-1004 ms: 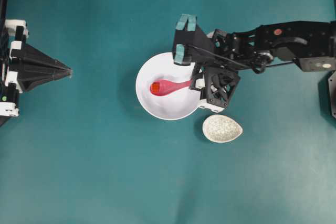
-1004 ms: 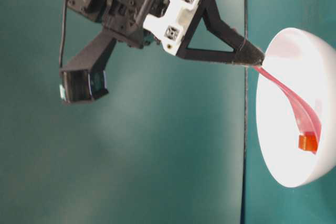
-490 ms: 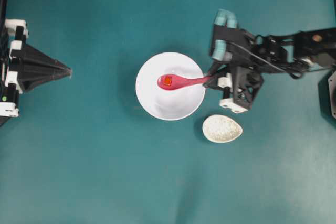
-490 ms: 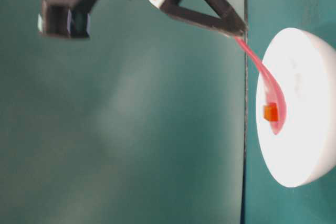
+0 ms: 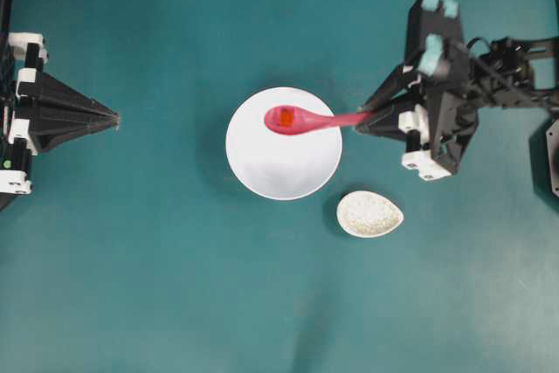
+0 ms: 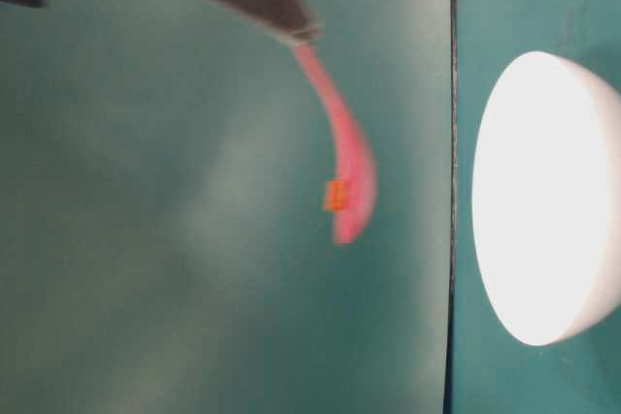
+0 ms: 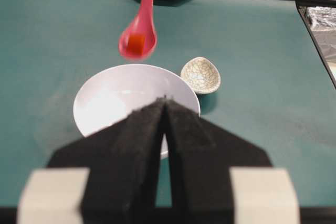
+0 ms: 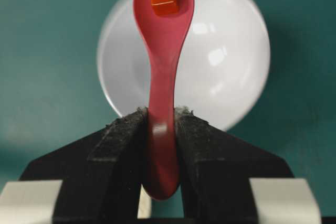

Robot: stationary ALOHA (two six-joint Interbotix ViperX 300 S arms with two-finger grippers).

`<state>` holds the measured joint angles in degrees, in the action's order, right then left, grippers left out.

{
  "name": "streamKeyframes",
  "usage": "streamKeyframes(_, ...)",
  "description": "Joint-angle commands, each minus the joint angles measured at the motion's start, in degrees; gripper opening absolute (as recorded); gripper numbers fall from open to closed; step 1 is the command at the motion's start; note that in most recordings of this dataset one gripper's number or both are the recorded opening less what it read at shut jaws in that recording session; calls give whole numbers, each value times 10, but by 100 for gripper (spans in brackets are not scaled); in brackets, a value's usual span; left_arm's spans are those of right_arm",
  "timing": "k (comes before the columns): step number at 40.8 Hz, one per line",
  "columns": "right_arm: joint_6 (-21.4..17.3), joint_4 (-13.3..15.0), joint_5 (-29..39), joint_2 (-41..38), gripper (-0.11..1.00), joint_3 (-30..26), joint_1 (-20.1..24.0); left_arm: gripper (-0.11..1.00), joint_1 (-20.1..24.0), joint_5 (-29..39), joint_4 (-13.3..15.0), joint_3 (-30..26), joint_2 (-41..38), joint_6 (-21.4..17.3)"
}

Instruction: Grip the spoon and scoop the red block from the bowl with right arm.

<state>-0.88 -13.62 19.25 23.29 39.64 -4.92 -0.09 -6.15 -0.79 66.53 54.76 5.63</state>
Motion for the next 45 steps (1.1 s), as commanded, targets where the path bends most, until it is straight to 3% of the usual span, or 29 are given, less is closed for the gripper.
streamKeyframes(1,0,4,9,18,24,-34,3,0,1,-1,-2,-15,-4,-1)
streamKeyframes(45,-2,6,22,19,24,-46,3,0,1,-5,-2,-16,-4,-1)
